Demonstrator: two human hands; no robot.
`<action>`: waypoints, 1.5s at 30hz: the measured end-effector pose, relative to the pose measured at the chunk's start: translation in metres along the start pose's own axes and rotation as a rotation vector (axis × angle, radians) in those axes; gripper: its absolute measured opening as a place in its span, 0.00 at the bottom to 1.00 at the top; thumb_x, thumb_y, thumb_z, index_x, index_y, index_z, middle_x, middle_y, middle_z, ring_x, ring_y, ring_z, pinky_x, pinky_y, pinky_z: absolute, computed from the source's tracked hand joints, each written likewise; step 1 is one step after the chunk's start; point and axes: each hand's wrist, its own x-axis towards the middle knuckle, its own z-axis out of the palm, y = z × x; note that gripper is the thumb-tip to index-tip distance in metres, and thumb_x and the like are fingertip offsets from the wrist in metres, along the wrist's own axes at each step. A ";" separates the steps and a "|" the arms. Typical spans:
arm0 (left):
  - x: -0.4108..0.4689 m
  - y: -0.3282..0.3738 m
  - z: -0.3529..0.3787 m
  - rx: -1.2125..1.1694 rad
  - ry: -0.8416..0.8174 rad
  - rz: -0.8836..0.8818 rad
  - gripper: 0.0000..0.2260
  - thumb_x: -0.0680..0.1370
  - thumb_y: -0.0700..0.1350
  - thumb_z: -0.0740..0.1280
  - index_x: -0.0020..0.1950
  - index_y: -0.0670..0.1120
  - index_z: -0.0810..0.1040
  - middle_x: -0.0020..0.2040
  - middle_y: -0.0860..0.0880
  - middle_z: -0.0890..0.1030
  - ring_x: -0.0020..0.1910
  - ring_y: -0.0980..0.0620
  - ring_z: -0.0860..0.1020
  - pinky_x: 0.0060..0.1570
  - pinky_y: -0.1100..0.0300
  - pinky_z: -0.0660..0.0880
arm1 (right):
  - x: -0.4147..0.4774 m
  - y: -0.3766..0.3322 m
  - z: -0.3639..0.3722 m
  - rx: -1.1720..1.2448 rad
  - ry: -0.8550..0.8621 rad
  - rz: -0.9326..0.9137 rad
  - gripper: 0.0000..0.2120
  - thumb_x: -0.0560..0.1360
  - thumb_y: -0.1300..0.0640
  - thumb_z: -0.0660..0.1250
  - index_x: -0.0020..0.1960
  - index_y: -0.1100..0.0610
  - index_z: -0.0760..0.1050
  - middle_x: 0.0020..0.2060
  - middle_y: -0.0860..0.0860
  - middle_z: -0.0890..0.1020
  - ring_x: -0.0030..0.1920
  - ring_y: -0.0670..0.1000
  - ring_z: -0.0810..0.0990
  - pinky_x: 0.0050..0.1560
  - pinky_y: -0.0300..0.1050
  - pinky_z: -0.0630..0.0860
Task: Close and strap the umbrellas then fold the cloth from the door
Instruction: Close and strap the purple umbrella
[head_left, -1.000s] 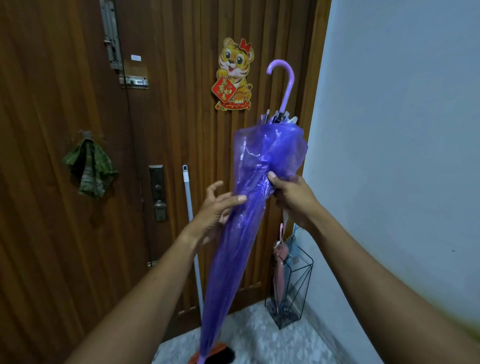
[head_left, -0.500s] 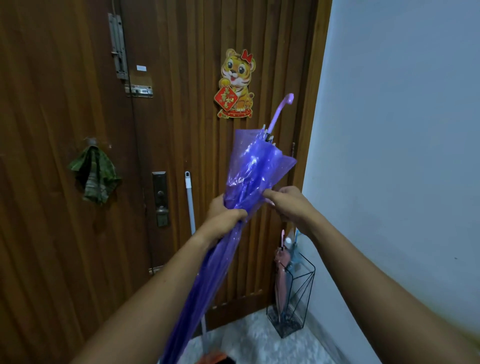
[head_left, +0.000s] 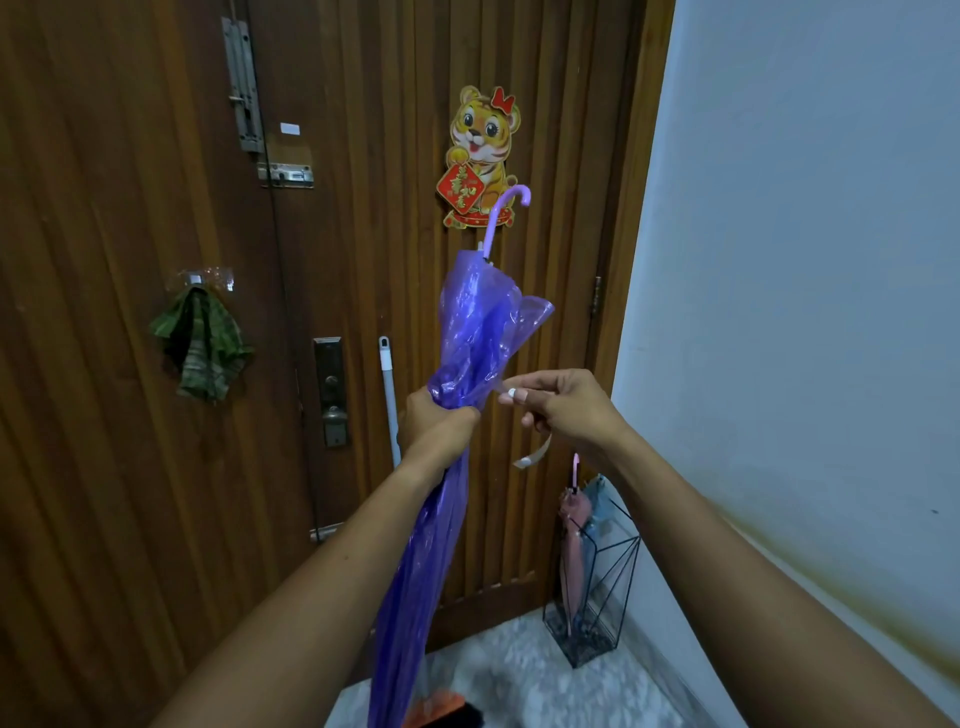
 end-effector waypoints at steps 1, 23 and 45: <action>0.000 0.001 0.000 -0.017 -0.010 -0.003 0.12 0.72 0.37 0.72 0.47 0.52 0.75 0.44 0.48 0.80 0.42 0.51 0.80 0.36 0.59 0.75 | 0.001 0.001 0.000 0.003 0.002 0.011 0.07 0.80 0.62 0.67 0.54 0.61 0.84 0.42 0.51 0.87 0.31 0.43 0.76 0.32 0.34 0.73; 0.012 -0.005 -0.012 -0.552 -0.913 -0.247 0.19 0.60 0.37 0.71 0.50 0.37 0.76 0.37 0.43 0.78 0.41 0.42 0.80 0.49 0.51 0.72 | 0.011 -0.002 -0.014 0.183 -0.141 0.233 0.17 0.79 0.54 0.66 0.32 0.51 0.79 0.30 0.47 0.73 0.24 0.43 0.61 0.29 0.42 0.49; -0.002 -0.028 0.009 -0.124 -0.440 0.159 0.15 0.69 0.30 0.72 0.51 0.43 0.79 0.44 0.48 0.81 0.44 0.54 0.81 0.47 0.57 0.79 | 0.016 -0.018 0.026 -0.109 -0.031 0.108 0.09 0.79 0.63 0.67 0.45 0.66 0.83 0.32 0.56 0.81 0.28 0.40 0.78 0.36 0.29 0.72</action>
